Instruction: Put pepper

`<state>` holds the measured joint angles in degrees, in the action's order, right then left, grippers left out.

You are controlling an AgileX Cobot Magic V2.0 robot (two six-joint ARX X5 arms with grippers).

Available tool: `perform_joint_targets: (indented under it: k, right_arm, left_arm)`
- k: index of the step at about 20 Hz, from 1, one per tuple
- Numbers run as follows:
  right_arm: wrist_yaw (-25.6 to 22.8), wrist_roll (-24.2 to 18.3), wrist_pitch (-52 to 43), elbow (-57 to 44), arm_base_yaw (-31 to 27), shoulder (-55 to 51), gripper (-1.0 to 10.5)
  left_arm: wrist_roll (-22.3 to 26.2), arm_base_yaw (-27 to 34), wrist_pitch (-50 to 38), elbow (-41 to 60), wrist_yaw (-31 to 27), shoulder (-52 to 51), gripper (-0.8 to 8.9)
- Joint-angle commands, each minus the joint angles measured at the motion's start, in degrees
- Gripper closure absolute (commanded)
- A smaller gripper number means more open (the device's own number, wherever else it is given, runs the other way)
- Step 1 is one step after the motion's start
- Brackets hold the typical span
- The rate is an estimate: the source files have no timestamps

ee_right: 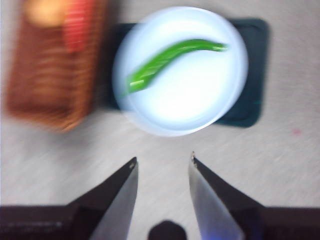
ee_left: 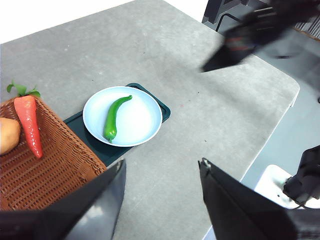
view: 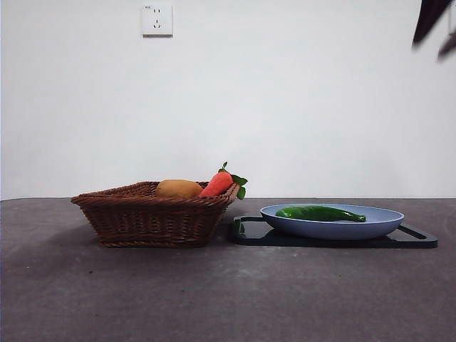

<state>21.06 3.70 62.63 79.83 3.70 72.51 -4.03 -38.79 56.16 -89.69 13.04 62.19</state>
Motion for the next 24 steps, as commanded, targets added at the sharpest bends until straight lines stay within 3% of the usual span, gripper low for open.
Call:
perform_joint_targets:
  k: [1,4,7,10,24]
  right_arm:
    - [0.04,-0.76,2.47,1.22,1.84,-7.61,7.7]
    - [0.02,-0.74,6.27,1.22,3.80,-16.57,7.7]
    - [0.04,-0.79,11.45,1.22,4.31,-22.10,7.9]
    - [0.02,-2.75,16.04,1.20,4.33,-24.02,9.5]
    - [-0.39,-1.86,15.89,1.20,4.31,-24.35,9.4]
  left_arm:
    - [2.05,-0.33,-0.09,-1.18,0.00,0.42,5.57]
    - [2.84,-0.33,0.26,-1.18,-2.32,0.55,5.60]
    - [2.84,-0.33,0.63,-1.18,-2.47,0.66,6.71]
    - [2.84,-0.33,1.03,-1.18,-2.45,0.66,7.98]
    - [2.80,-0.33,1.31,-1.18,-2.40,0.66,8.07]
